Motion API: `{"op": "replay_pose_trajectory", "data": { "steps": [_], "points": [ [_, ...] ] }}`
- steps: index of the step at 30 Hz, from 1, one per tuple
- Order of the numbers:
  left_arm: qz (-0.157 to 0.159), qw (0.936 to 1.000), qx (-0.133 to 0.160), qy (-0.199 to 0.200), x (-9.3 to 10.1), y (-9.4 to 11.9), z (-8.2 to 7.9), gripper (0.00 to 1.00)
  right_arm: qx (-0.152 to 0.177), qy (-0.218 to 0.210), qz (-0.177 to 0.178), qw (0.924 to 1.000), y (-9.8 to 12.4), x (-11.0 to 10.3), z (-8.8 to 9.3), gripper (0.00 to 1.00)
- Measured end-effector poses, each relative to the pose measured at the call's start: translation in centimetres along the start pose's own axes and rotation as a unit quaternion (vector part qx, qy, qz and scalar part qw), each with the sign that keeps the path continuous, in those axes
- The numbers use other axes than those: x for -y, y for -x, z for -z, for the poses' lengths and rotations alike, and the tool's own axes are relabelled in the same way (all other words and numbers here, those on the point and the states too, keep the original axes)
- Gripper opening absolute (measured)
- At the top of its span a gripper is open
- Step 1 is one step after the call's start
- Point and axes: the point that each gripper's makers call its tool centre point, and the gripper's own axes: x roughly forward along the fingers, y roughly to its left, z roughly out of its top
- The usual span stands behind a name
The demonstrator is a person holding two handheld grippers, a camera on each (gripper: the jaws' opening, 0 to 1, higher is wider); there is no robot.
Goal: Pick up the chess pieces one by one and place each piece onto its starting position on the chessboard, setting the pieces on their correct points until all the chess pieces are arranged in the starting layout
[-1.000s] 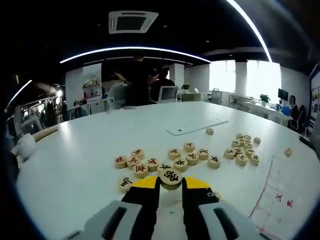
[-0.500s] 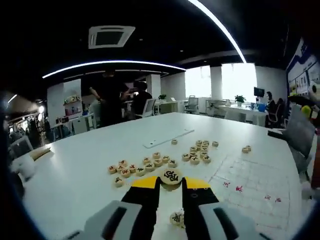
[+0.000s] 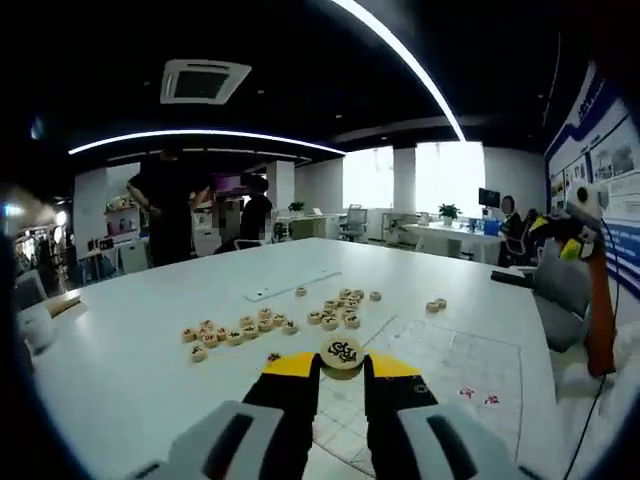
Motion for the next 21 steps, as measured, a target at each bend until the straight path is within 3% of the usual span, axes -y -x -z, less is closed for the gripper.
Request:
{"op": "replay_pose_trajectory", "data": {
  "steps": [3,6,12,15,21],
  "points": [
    [0.001,0.9995,-0.028,-0.011,0.2,0.1,2.1,0.2,-0.01,0.006,-0.002,0.9999,-0.2,-0.2,0.4,0.36],
    [0.007,0.999,-0.041,0.015,0.3,0.0,3.8,0.2,-0.01,0.007,-0.005,0.9999,-0.3,-0.3,0.4,0.36],
    [-0.005,0.9973,-0.071,0.017,-0.3,-0.6,6.7,0.2,-0.005,0.008,0.002,1.0,0.0,-0.2,0.0,0.36],
    [-0.017,0.9959,-0.089,0.008,-1.0,-1.0,7.9,0.2,-0.003,0.009,-0.001,1.0,0.0,-0.3,0.0,0.36],
    [-0.028,0.9949,-0.094,0.023,-1.4,-1.2,8.8,0.2,-0.009,0.02,-0.01,0.9997,0.1,-0.7,0.3,0.37]
  ]
}}
